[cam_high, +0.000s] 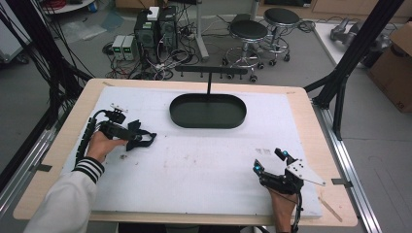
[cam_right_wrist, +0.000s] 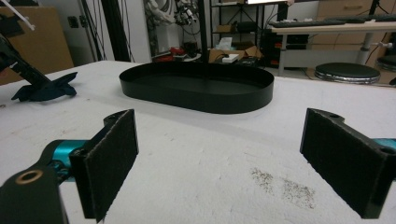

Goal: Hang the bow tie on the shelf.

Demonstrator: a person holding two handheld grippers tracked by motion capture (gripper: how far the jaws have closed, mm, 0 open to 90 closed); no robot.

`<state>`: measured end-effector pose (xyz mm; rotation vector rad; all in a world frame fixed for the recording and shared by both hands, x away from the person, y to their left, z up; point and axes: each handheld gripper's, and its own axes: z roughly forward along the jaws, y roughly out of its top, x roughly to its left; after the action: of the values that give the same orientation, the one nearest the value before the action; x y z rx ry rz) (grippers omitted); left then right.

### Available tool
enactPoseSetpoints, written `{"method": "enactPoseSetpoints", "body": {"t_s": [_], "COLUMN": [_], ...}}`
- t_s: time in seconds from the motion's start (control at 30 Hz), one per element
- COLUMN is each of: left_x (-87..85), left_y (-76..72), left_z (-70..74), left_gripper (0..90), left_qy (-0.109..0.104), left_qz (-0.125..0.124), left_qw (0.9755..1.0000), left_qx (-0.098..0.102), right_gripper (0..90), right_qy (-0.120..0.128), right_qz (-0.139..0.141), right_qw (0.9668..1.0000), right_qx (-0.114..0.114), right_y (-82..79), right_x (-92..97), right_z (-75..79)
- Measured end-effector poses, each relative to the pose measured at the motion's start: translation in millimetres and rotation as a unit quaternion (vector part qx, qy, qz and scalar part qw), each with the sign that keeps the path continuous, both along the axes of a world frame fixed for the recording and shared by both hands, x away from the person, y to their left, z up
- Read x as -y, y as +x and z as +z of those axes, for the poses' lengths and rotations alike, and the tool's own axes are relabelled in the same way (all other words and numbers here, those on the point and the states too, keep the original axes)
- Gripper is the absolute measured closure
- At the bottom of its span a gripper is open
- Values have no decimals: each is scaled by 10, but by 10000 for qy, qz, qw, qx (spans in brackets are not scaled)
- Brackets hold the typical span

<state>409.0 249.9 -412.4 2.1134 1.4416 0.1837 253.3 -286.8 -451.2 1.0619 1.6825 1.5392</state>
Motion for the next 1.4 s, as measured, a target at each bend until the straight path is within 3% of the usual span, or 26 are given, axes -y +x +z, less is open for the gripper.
{"method": "enactPoseSetpoints", "body": {"t_s": [0.27, 0.43, 0.63, 0.93, 1.07, 1.4], "left_x": [-14, -4, -6, 20, 3, 0], "left_y": [-12, 6, 11, 6, 9, 8], "left_z": [-33, -62, -68, -73, -72, -67], "left_gripper": [388, 450, 498, 632, 687, 693], "left_qy": [43, -156, -137, 101, 71, 11], "left_qz": [139, 174, 269, 322, 331, 314], "left_qw": [9999, 9994, 9994, 9994, 9994, 9995], "left_qx": [-91, -242, -177, -36, -43, -17], "right_gripper": [105, 105, 105, 105, 105, 105], "right_qy": [-6, -13, -14, -14, -22, -24], "right_qz": [-6, -6, -10, -18, -10, -10], "right_qw": [10000, 10000, 10000, 10000, 10000, 10000], "right_qx": [12, 1, -2, -3, 3, 8], "right_y": [3, -1, 0, -1, -2, -1], "right_x": [1, -2, -2, -3, -4, -4], "right_z": [0, 0, 0, 0, 0, 0]}}
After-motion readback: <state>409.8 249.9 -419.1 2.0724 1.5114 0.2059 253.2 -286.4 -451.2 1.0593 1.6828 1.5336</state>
